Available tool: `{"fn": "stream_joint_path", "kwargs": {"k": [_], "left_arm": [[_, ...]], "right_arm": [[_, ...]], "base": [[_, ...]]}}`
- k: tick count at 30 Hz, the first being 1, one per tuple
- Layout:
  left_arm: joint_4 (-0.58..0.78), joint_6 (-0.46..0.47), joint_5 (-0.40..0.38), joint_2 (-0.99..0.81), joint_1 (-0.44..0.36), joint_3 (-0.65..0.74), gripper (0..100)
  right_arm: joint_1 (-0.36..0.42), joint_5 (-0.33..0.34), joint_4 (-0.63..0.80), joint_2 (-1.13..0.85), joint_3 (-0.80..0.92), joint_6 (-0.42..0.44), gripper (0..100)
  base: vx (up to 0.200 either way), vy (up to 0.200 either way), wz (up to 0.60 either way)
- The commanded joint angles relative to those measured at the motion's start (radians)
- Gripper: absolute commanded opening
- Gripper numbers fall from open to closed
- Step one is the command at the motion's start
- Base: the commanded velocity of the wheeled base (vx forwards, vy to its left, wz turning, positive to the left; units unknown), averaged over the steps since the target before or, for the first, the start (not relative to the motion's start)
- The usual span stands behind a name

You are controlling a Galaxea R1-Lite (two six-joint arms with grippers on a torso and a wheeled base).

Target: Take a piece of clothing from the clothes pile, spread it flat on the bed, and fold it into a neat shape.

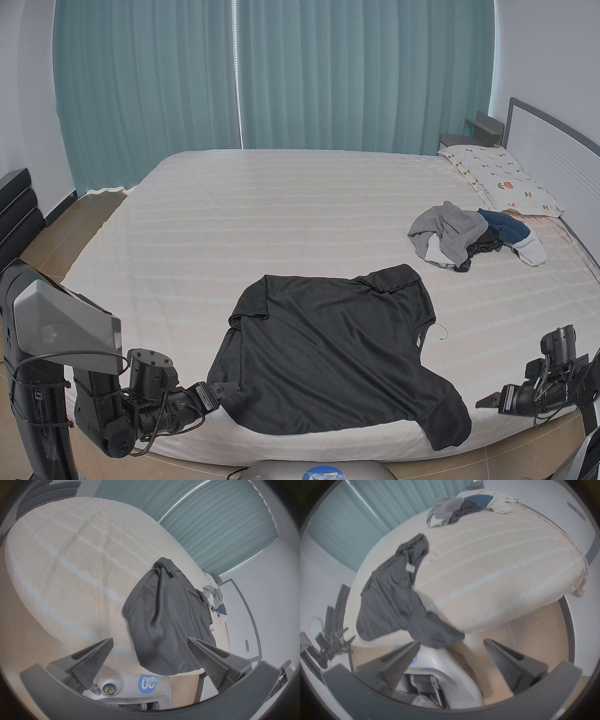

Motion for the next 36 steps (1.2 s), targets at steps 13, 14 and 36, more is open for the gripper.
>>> {"fn": "stream_joint_path", "kwargs": {"k": [13,14,36], "left_arm": [[0.026,0.155,0.164,0.148,-0.046,-0.165,100],[0.028,0.155,0.165,0.153,-0.044,-0.17,0],[0.055,0.339,0.311,0.093,0.011,0.117,0]], "right_arm": [[0.163,0.01,-0.002,-0.013,-0.153,0.286,100],[0.163,0.015,-0.002,-0.011,-0.149,0.295,100],[0.144,0.032,-0.169,0.07,-0.053,0.301,100]], "base": [[0.0,0.0,0.0],[0.0,0.0,0.0],[0.0,0.0,0.0]]}}
